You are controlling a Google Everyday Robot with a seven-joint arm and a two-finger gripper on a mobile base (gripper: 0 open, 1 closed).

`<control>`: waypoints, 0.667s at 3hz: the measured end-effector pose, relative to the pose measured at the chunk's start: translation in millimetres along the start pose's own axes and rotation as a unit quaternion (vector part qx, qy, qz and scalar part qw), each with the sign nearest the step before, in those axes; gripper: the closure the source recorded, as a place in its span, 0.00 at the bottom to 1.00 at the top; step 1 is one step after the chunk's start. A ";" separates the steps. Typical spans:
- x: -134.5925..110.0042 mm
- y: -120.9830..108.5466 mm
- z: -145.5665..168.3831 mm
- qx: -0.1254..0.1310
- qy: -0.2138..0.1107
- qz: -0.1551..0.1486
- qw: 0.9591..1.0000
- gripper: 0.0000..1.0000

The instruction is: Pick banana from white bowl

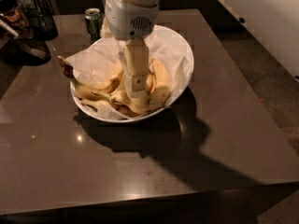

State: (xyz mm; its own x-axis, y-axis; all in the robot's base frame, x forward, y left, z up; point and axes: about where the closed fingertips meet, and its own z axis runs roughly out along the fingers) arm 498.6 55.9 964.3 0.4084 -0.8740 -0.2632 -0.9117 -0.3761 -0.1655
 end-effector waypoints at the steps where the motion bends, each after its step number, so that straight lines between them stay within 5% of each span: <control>1: -0.6 -4.1 1.3 0.003 -0.023 -0.013 1.000 0.00; 2: 2.2 -15.4 -0.5 -0.015 -0.060 -0.067 0.996 0.00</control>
Offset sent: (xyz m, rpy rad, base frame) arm 0.0066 -0.0380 0.0150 0.0535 0.1169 0.5215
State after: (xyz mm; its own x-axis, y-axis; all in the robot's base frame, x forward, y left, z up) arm 513.5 59.6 966.7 0.5267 -0.7733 -0.3530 -0.8492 -0.4970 -0.1782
